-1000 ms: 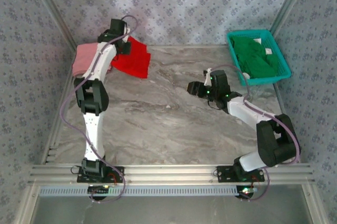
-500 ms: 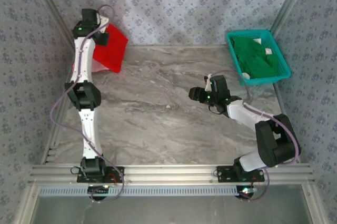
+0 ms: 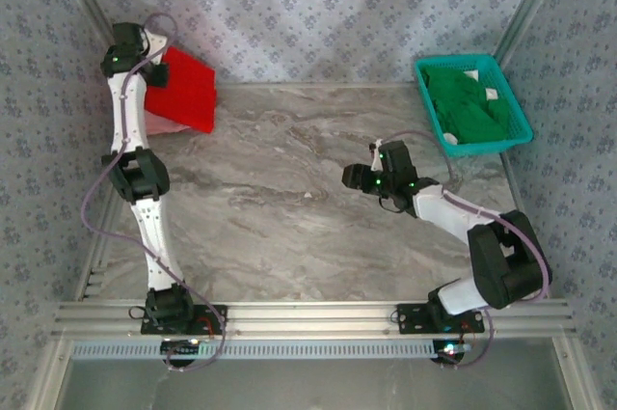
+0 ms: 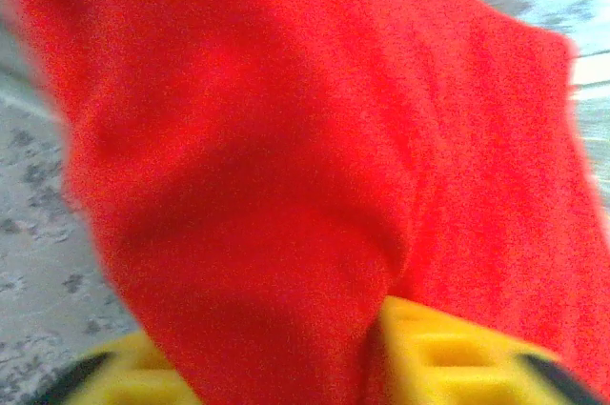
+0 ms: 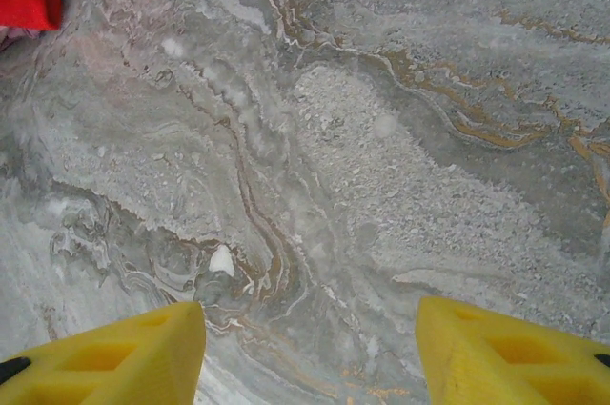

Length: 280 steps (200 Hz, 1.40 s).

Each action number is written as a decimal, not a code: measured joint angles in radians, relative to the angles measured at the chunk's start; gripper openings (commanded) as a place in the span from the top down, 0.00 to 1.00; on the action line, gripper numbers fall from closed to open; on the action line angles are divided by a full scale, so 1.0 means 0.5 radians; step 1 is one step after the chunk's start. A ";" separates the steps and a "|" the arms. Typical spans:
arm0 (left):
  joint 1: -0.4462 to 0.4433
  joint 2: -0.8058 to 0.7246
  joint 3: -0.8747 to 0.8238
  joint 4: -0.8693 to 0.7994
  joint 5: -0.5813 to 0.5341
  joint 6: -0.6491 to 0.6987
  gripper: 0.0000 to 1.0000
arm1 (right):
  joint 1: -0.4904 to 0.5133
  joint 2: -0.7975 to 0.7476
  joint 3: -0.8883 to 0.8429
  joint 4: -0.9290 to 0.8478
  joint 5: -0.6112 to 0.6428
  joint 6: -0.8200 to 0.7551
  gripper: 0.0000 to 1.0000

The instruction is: Fold and stack the t-shirts

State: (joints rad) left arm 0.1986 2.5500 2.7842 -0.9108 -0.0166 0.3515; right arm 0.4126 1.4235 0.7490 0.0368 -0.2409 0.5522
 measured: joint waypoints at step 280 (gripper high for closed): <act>-0.537 -2.594 -5.060 2.974 -0.385 -0.777 0.02 | -0.700 -0.027 -0.806 1.254 1.019 -1.093 0.00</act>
State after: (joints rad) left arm -0.0700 1.2530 0.2543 0.5762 -0.2089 -0.0368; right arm 0.0628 1.4101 0.3458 0.6640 0.2687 0.0059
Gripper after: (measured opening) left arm 0.981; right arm 0.999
